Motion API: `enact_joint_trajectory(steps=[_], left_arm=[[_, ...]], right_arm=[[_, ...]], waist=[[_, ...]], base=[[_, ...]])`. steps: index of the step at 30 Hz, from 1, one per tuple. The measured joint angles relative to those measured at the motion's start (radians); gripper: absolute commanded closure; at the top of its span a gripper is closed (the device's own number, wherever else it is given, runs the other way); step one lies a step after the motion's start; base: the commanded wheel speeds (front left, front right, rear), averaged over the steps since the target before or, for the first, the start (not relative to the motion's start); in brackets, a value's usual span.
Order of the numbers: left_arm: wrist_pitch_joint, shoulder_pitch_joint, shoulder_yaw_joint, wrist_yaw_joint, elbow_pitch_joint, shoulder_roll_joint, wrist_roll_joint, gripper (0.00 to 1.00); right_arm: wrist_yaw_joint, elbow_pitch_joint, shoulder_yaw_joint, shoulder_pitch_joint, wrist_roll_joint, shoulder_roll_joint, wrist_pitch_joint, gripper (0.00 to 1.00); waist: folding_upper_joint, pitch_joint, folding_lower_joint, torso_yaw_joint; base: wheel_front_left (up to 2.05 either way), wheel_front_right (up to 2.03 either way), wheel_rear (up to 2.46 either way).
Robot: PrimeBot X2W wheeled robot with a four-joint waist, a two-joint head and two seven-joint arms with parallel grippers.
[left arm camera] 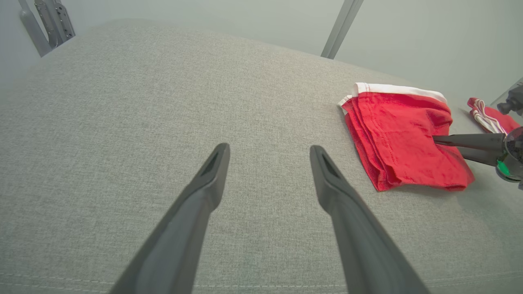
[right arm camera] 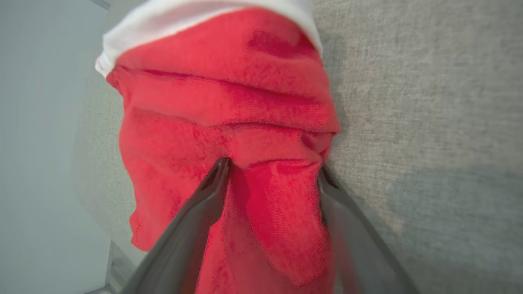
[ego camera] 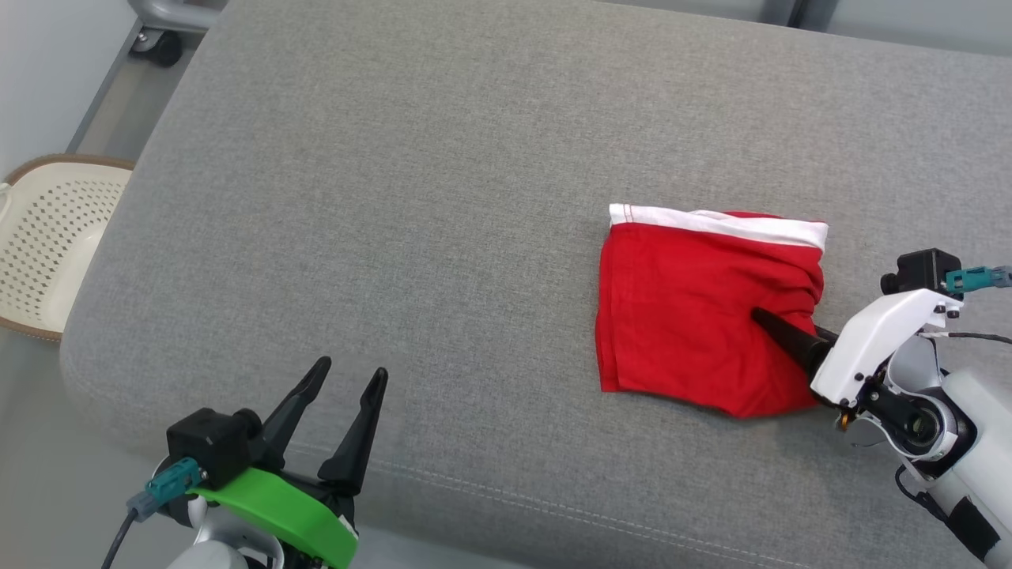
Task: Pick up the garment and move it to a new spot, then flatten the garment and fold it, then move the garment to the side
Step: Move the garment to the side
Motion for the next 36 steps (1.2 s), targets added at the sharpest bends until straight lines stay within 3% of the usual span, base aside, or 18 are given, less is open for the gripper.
enact_joint_trajectory(steps=[1,6,10,15,19,27,36], left_arm=[[0.000,-0.005,-0.002,0.000,0.000,0.000,0.004,0.00],[0.007,-0.009,0.016,0.000,0.000,0.002,0.006,0.00],[0.006,0.000,0.043,0.000,0.002,0.020,0.005,0.00],[0.006,0.003,0.047,0.001,-0.010,0.027,0.005,0.00],[0.007,0.005,0.055,0.003,-0.022,0.038,0.005,0.00],[0.015,0.007,0.072,0.008,-0.049,0.064,0.005,0.00],[0.053,0.006,0.094,0.009,-0.100,0.095,0.004,0.00]], right_arm=[[0.009,0.004,-0.011,0.000,0.019,0.002,0.000,1.00],[0.080,-0.011,-0.004,-0.012,0.043,-0.010,0.036,1.00],[0.098,-0.046,0.011,-0.094,0.030,-0.103,0.140,1.00],[0.067,-0.061,-0.028,-0.156,0.027,-0.240,0.236,1.00],[0.033,-0.095,-0.056,-0.191,0.031,-0.302,0.293,1.00],[-0.002,-0.108,-0.128,-0.219,0.063,-0.373,0.326,1.00],[-0.027,-0.043,-0.213,-0.251,0.089,-0.408,0.311,1.00]], waist=[[0.0000,0.002,0.0000,0.007],[0.0000,0.008,0.0000,0.033],[0.0000,0.011,0.0000,0.013],[0.0000,0.017,0.0000,-0.028],[0.0000,0.026,0.0000,-0.065],[0.0000,0.054,0.0000,-0.137],[0.0000,0.121,0.0000,-0.219]], base=[[0.00,0.00,0.00],[0.00,0.00,0.00],[0.00,0.00,0.00],[0.00,0.00,0.00],[0.00,0.00,0.00],[0.00,0.00,0.00],[0.00,0.00,0.00]])
